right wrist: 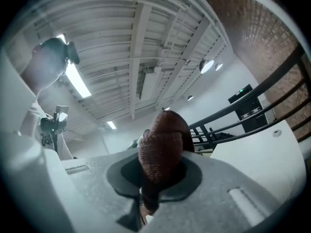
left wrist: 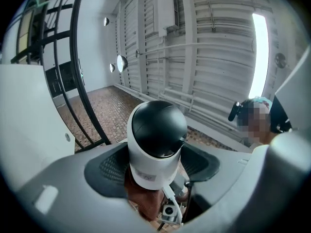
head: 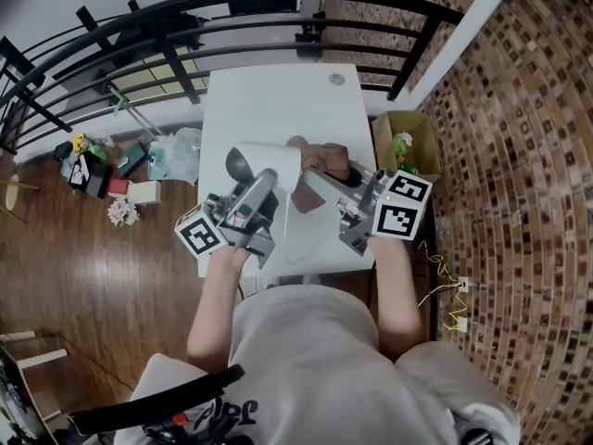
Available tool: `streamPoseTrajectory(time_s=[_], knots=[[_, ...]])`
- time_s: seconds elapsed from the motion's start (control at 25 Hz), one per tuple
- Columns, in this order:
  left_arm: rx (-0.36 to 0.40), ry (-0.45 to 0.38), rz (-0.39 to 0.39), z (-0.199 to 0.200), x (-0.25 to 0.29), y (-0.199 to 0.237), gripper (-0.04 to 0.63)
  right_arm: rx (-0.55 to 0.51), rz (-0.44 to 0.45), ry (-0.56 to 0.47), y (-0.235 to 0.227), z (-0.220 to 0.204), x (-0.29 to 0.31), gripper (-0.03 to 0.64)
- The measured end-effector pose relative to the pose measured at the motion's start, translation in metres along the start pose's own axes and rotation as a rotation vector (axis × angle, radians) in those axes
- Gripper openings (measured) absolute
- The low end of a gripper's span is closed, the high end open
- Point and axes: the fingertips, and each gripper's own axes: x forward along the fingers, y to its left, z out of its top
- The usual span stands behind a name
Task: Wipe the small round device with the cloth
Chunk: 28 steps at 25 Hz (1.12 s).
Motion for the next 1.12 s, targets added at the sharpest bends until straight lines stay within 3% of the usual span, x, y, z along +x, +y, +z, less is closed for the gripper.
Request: streamPoseTrajectory(time_s=[0.16,0.28,0.36,0.64,0.8,0.92,1.12], knots=[[-0.038,-0.054,0.069,0.012,-0.006,0.015,0.356,-0.022,0.082,0.073,0.02,-0.013,0.005,0.026],[0.001,-0.051,0.133,0.018,-0.013,0.026,0.356,-0.068,0.192,0.159,0.047,-0.027,0.01,0.026],[0.076,0.004,0.198,0.019,-0.015,0.036,0.356,-0.096,0.229,0.186,0.058,-0.028,0.011,0.026],[0.271,0.324,0.364,-0.008,-0.02,0.059,0.356,-0.202,0.099,0.077,0.043,0.029,-0.004,0.026],[0.3,0.471,0.394,-0.033,-0.017,0.064,0.356,-0.294,0.143,0.086,0.06,0.042,0.021,0.026],[0.296,0.528,0.378,-0.05,-0.012,0.06,0.356,-0.344,0.157,0.167,0.063,0.025,0.049,0.026],[0.305,0.594,0.365,-0.069,-0.01,0.055,0.356,-0.497,0.101,0.404,0.055,-0.025,0.067,0.026]])
